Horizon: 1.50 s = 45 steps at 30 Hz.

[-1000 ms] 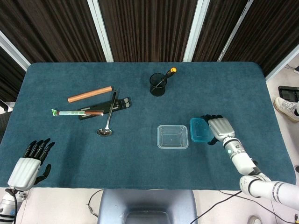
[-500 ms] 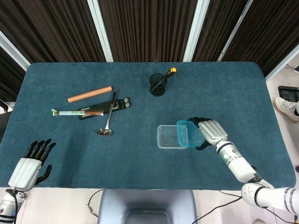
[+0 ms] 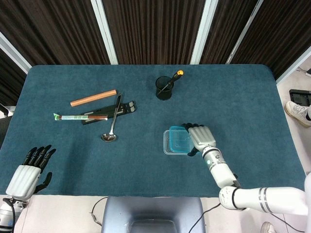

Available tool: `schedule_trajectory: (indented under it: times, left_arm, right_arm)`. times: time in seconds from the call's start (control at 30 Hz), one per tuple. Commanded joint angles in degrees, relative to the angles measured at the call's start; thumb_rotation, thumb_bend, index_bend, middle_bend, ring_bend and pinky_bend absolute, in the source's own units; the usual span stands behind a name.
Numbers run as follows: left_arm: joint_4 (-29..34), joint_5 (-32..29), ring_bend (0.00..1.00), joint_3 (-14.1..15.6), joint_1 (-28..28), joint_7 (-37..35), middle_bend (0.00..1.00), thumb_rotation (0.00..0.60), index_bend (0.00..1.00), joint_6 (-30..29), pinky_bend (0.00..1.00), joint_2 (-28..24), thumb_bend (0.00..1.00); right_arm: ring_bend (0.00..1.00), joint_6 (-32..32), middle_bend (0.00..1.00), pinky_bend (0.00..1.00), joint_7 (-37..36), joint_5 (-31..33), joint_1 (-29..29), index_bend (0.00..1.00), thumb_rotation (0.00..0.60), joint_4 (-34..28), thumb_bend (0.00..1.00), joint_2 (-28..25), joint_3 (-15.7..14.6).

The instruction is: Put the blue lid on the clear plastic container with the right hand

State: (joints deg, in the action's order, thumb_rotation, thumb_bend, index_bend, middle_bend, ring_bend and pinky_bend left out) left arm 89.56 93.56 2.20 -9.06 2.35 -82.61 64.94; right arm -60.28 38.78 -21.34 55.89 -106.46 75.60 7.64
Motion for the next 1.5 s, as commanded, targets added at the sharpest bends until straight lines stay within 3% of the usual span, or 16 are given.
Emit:
schedule_trajectory:
  times: [0.03, 0.4, 1.5]
  left_arm:
    - [0.0, 0.1, 0.0, 0.0, 0.0, -0.1, 0.0, 0.6, 0.0, 0.0, 0.04, 0.0, 0.5]
    - [0.0, 0.2, 0.0, 0.1, -0.2, 0.1, 0.0, 0.6, 0.0, 0.3, 0.04, 0.0, 0.5]
    - [0.1, 0.2, 0.0, 0.1, -0.3, 0.2, 0.0, 0.6, 0.0, 0.5, 0.04, 0.1, 0.5]
  right_arm:
    - [0.57, -0.5, 0.57, 0.35, 1.1, 2.0, 0.9, 0.78, 0.6, 0.7, 0.21, 1.2, 0.3]
    - [0.57, -1.5, 0.57, 0.35, 3.3, 6.6, 3.2, 0.78, 0.6, 5.3, 0.21, 5.8, 1.4]
    - [0.57, -0.2, 0.57, 0.36, 3.7, 5.2, 3.4, 0.78, 0.6, 6.5, 0.21, 7.4, 0.4]
